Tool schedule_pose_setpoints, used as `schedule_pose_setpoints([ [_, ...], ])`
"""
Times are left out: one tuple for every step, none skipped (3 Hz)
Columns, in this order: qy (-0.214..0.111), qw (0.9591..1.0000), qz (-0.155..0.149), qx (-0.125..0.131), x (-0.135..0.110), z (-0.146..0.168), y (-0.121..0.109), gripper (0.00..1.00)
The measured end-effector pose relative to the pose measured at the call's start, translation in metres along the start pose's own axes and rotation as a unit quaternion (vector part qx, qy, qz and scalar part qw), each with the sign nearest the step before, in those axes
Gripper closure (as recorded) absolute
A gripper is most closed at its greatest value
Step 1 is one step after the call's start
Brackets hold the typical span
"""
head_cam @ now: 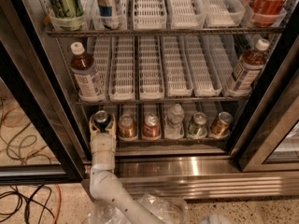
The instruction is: Pick pepsi can from bottom shelf of fridge
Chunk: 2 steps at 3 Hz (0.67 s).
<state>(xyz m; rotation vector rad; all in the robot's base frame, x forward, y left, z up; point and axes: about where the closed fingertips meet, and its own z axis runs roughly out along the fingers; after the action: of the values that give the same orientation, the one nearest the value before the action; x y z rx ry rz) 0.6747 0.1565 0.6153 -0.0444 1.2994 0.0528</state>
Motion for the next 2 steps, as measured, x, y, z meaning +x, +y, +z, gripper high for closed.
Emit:
schedule_pose_setpoints([
  [-0.006,1.0000,0.005,0.004,-0.001,-0.001,-0.001,1.00],
  [-0.015,0.9999,-0.005,0.007,-0.012,-0.005,-0.003,1.00],
])
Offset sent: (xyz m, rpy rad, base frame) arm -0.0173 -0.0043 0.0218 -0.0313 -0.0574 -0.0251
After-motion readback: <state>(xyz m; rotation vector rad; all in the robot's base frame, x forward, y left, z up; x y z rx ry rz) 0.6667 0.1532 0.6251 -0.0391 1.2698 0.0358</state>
